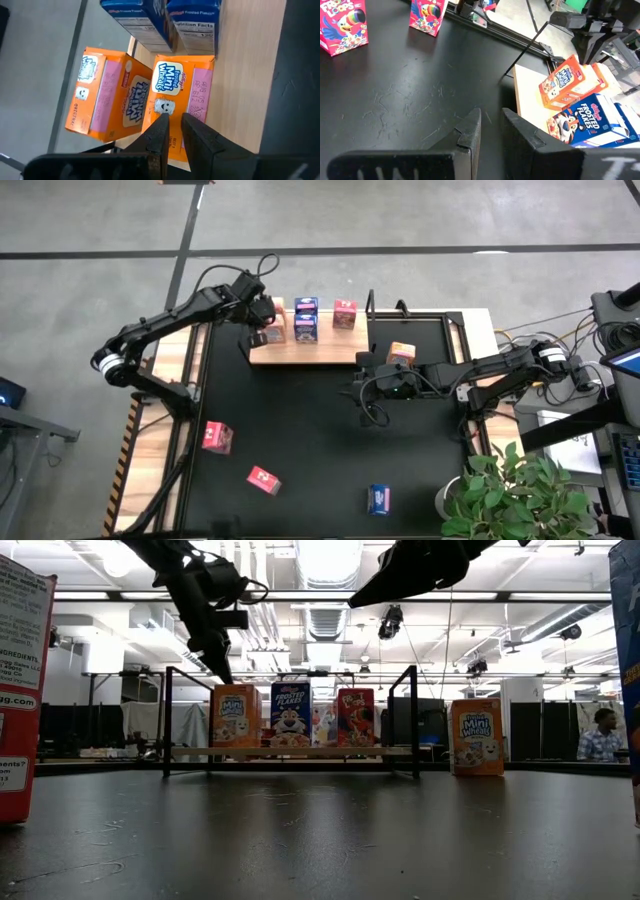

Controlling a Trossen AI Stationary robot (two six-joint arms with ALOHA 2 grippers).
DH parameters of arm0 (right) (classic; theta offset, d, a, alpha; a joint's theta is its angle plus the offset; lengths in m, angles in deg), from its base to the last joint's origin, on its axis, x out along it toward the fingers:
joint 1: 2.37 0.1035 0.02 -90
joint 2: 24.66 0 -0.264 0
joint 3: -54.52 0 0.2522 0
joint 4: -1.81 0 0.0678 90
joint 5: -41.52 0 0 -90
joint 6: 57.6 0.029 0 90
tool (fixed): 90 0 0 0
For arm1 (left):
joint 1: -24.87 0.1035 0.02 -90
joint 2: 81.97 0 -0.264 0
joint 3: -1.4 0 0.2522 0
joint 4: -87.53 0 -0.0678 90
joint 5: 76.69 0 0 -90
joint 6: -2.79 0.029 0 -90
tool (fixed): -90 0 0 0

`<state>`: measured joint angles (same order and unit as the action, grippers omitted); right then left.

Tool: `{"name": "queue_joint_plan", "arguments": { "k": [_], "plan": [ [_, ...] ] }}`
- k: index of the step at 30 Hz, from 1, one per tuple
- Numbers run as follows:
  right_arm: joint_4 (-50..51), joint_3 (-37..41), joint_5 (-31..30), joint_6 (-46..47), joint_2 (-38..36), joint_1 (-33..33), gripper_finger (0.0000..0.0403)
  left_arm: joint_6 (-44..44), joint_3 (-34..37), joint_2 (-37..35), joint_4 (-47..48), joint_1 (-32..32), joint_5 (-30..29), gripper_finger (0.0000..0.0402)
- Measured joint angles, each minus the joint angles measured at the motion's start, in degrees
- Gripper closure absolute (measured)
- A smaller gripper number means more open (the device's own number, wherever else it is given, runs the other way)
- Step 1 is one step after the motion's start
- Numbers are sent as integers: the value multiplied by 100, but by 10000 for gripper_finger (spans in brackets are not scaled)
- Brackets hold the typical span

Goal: Stack cereal on shelf
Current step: Put the bottom orange cereal box on the shelf aligned with other orange cereal box, then put the orange cereal box on the shelf aligned with other orange cereal boxes

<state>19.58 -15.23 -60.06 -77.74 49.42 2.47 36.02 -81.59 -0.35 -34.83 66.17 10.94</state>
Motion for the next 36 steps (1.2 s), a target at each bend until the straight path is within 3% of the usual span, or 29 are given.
{"name": "queue_joint_plan", "arguments": {
  "k": [16,23,28,33,36],
  "plan": [
    [0,2,-11,6,-2,2,335,-34,15,-351,53,-10,0,363],
    [144,2,-441,784,-160,2,335,-503,15,-981,36,-320,124,363],
    [894,-121,-661,1660,-282,0,335,-1252,95,-1619,-272,-1018,459,363],
    [1574,-279,-631,2125,-244,110,335,-2039,682,-2310,-1205,-2219,474,363],
    [2142,-464,-1102,2737,-201,114,335,-2408,1062,-2637,-1827,-2972,300,363]
  ]
}}
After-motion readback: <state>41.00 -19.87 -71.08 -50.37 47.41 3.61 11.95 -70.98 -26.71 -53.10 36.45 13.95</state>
